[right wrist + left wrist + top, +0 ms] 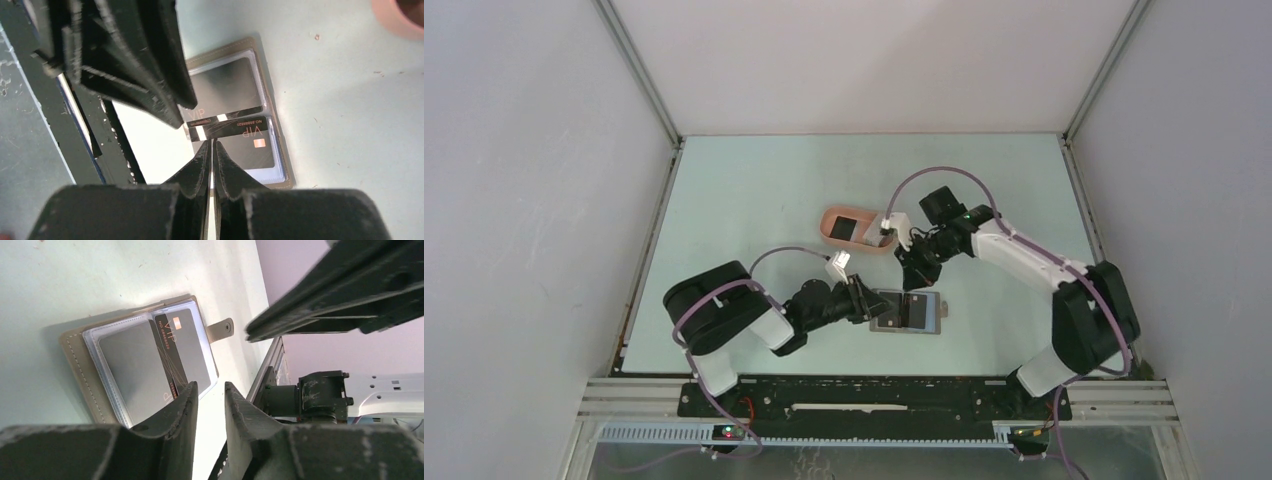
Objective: Put the credit cards into the card holder
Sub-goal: Insert the credit card into the card holder.
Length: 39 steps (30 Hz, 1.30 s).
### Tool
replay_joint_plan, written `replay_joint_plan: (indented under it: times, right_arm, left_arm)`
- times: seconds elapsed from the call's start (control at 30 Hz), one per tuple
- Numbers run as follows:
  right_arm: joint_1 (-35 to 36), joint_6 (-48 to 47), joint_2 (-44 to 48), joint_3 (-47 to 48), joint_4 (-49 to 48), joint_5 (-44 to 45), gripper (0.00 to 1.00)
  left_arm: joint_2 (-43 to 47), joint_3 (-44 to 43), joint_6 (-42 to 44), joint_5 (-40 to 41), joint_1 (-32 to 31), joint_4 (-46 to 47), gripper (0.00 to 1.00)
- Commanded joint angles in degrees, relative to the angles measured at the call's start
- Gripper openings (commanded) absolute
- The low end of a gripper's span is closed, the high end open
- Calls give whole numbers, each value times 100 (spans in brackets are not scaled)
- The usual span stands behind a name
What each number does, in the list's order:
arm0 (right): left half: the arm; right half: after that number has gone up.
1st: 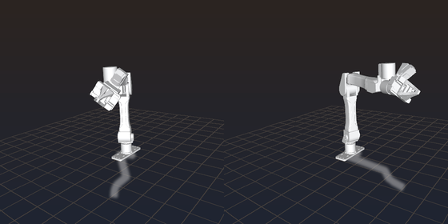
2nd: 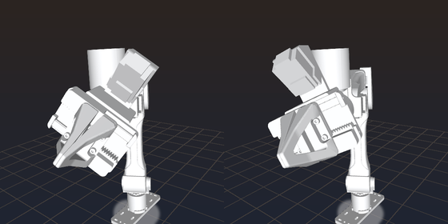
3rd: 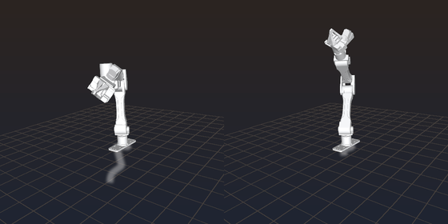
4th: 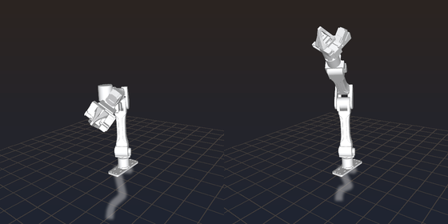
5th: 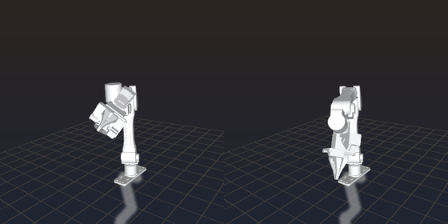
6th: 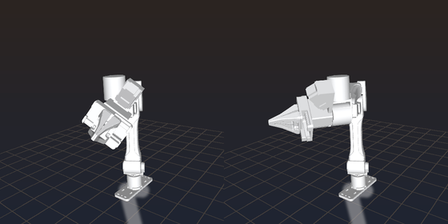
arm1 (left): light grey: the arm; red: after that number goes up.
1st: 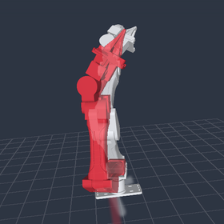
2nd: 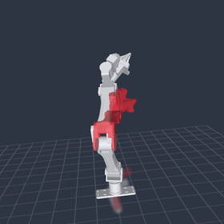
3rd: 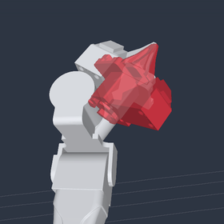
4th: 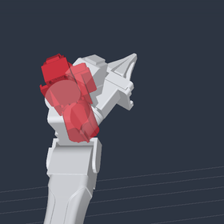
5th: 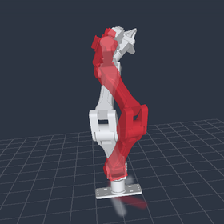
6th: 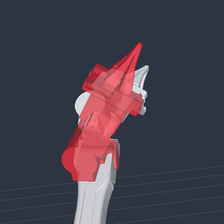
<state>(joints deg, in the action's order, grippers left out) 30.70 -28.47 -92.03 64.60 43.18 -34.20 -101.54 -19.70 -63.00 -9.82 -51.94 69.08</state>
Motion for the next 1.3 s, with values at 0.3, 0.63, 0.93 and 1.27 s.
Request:
replay_joint_plan:
  times: [0.3, 0.63, 0.93, 1.27]
  right_arm:
    - [266, -1313, 1355, -941, -761, 86, 21]
    - [61, -1287, 981, -841, -504, 886, 19]
    - [54, -1214, 858, -790, -449, 870, 19]
    - [100, -1161, 721, -722, -380, 906, 19]
  left_arm:
    - [204, -341, 825, 208, -101, -620, 19]
    - [-250, -1081, 764, 247, -294, -1648, 26]
    - [-225, -1371, 880, 463, -382, -2537, 37]
    - [-376, -1672, 896, 277, -478, -2788, 38]
